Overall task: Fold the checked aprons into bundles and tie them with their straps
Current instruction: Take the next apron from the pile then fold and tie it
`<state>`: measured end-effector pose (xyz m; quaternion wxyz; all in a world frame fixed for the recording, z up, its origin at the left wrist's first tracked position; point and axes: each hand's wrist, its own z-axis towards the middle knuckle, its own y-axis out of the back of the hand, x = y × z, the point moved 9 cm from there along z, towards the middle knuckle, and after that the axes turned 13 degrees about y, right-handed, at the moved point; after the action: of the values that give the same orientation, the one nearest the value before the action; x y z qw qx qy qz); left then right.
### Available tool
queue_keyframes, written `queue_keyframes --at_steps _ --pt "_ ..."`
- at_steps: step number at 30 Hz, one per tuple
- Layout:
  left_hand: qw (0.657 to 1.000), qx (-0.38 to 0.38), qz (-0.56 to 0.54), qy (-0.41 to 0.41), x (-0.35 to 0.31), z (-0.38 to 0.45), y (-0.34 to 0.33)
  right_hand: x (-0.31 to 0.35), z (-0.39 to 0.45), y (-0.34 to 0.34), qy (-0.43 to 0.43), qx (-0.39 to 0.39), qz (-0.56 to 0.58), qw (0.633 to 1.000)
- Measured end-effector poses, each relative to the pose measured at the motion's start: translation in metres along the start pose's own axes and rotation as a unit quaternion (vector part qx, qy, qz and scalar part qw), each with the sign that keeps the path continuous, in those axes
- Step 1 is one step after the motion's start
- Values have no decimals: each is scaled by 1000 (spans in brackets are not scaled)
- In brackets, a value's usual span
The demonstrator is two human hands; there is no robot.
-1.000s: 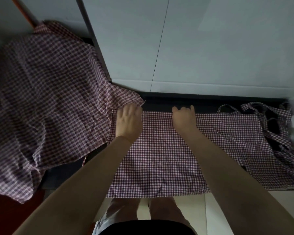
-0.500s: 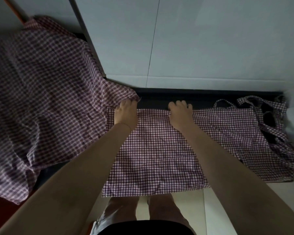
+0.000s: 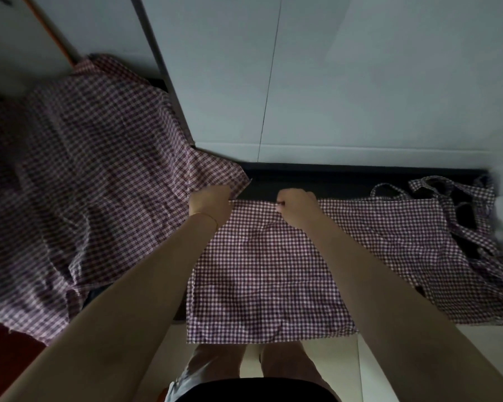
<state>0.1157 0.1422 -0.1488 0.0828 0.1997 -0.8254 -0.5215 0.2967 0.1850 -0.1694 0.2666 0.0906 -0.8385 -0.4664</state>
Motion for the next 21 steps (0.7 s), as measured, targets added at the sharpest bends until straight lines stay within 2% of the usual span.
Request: queue_keyframes --at_steps 2,4,7,9,10,14,18,21 --pt "999 -3 43 27 21 -1 6 -5 -5 3 -26 16 -31 999" --pt "999 -4 15 48 42 -4 11 2 -8 5 -34 29 -41 998" --pt "984 27 -170 37 55 -14 15 33 -5 11 7 8 1 1000" --pt "957 15 -286 34 62 -23 24 65 -2 14 63 -24 70 995" --pt "950 -2 -309 34 64 -28 28 82 -1 15 91 -37 108 989" --pt "951 -17 -307 9 63 -40 33 131 -3 25 149 -103 172 968" --pt "951 -5 -308 3 58 -49 38 140 -14 40 146 -169 163 961" --pt "947 21 -320 -15 51 -53 40 140 -23 45 141 -190 155 959"
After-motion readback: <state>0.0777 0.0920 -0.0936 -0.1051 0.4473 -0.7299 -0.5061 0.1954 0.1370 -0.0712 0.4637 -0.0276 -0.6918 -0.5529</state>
